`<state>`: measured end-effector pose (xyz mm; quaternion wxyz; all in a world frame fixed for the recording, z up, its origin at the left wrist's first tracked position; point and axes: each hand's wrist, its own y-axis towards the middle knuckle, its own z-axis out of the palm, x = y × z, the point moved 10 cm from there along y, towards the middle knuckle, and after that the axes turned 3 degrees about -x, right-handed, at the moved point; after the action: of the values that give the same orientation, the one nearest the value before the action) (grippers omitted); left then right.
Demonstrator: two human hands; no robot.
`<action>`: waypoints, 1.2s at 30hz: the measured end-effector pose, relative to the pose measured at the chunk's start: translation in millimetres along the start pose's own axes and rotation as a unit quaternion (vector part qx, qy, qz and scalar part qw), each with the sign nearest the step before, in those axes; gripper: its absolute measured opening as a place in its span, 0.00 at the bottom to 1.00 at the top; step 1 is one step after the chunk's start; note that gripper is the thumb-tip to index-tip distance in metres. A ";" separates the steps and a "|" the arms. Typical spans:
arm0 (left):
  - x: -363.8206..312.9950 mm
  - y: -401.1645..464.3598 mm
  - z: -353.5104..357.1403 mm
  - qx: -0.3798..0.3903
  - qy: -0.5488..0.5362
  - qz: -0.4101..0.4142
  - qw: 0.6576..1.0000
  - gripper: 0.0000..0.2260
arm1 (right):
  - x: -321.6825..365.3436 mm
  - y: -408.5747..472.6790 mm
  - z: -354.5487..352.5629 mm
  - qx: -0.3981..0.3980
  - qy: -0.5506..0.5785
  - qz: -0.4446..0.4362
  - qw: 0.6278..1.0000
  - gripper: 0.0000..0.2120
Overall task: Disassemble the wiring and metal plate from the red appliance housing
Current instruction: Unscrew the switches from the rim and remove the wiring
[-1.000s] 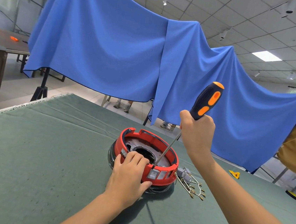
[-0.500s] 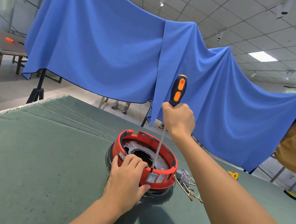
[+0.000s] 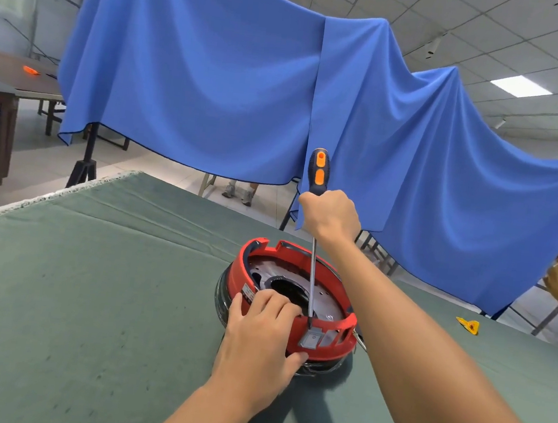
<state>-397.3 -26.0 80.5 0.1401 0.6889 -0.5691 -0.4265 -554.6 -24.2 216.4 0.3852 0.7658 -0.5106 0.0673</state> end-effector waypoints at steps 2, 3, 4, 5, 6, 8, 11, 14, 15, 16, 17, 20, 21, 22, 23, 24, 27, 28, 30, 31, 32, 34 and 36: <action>0.5 -0.3 0.5 0.005 0.003 -0.001 1.000 0.21 | -2.0 0.8 6.8 0.007 0.001 0.002 1.000 0.10; 0.9 -0.3 0.3 0.003 0.003 0.000 1.000 0.21 | -3.9 1.3 8.7 0.010 0.004 0.006 1.000 0.09; 0.7 0.0 -0.6 0.001 0.001 0.002 1.000 0.21 | -6.4 1.5 9.6 0.011 0.008 0.012 1.000 0.09; 0.0 0.1 -1.5 0.001 0.000 0.003 1.000 0.21 | -8.9 1.7 9.6 0.013 0.012 0.018 1.000 0.09; -0.9 0.3 -1.9 0.001 0.002 0.005 1.000 0.20 | -11.9 1.8 9.1 0.015 0.018 0.026 0.999 0.09; -1.3 0.9 -1.8 -0.001 0.005 0.009 1.000 0.21 | -17.7 2.4 6.1 0.020 0.037 0.039 0.998 0.09; -1.2 1.0 -1.3 0.001 0.000 0.008 1.000 0.21 | -24.8 2.1 -8.5 0.017 0.075 0.049 0.996 0.11; 1.3 -0.2 1.3 0.016 -0.004 0.002 1.000 0.21 | -33.3 -2.9 -35.4 -0.003 0.147 0.054 0.988 0.12; 1.7 -0.4 1.7 0.019 -0.002 0.002 1.000 0.21 | -37.9 -6.0 -45.2 -0.012 0.180 0.059 0.982 0.11; 1.5 -0.6 1.8 0.021 0.002 0.002 1.000 0.21 | -44.3 -10.9 -55.2 -0.022 0.209 0.068 0.975 0.11; 0.6 -0.7 1.3 0.023 0.005 0.004 1.000 0.22 | -52.7 -17.2 -64.7 -0.034 0.237 0.082 0.967 0.11; -2.6 -1.2 -1.6 0.019 0.012 0.008 1.000 0.22 | -88.4 -41.6 -89.2 -0.084 0.329 0.133 0.931 0.15; -3.7 -1.2 -2.5 0.016 0.016 0.009 1.000 0.22 | -103.6 -50.8 -96.1 -0.110 0.359 0.153 0.914 0.17; -4.6 -1.5 -2.9 0.018 0.023 0.009 1.000 0.23 | -120.7 -61.8 -101.1 -0.140 0.390 0.178 0.893 0.17; -5.9 -1.9 -3.1 0.021 0.029 0.010 0.999 0.23 | -139.3 -74.1 -103.5 -0.170 0.422 0.209 0.866 0.15; -7.2 -2.0 -3.6 0.022 0.033 0.011 0.999 0.24 | -157.9 -87.2 -102.7 -0.196 0.452 0.243 0.835 0.13; -10.5 -3.2 -3.6 0.018 0.047 0.016 0.999 0.23 | -203.5 -123.3 -91.7 -0.250 0.497 0.321 0.766 0.12; -10.9 -3.4 -3.8 0.014 0.052 0.015 0.998 0.22 | -215.0 -132.9 -86.4 -0.262 0.510 0.342 0.745 0.12; -11.9 -3.7 -3.2 0.009 0.062 0.016 0.998 0.22 | -234.3 -149.3 -73.2 -0.274 0.537 0.384 0.699 0.11; -13.0 -3.7 -2.6 0.008 0.065 0.019 0.998 0.22 | -242.6 -155.5 -66.4 -0.276 0.545 0.401 0.683 0.11; -14.7 -3.6 -2.0 0.007 0.067 0.024 0.997 0.22 | -250.0 -160.7 -59.8 -0.276 0.550 0.414 0.671 0.10; -18.8 -3.8 0.0 0.005 0.072 0.035 0.997 0.23 | -262.1 -169.6 -46.6 -0.277 0.553 0.441 0.651 0.10; -21.4 -4.1 2.7 0.006 0.078 0.041 0.996 0.23 | -270.1 -176.2 -34.6 -0.275 0.558 0.467 0.628 0.10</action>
<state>-396.3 -4.5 85.3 0.1976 0.6967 -0.5867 -0.3623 -524.4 227.8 14.4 0.7062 0.0991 -0.4819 0.5092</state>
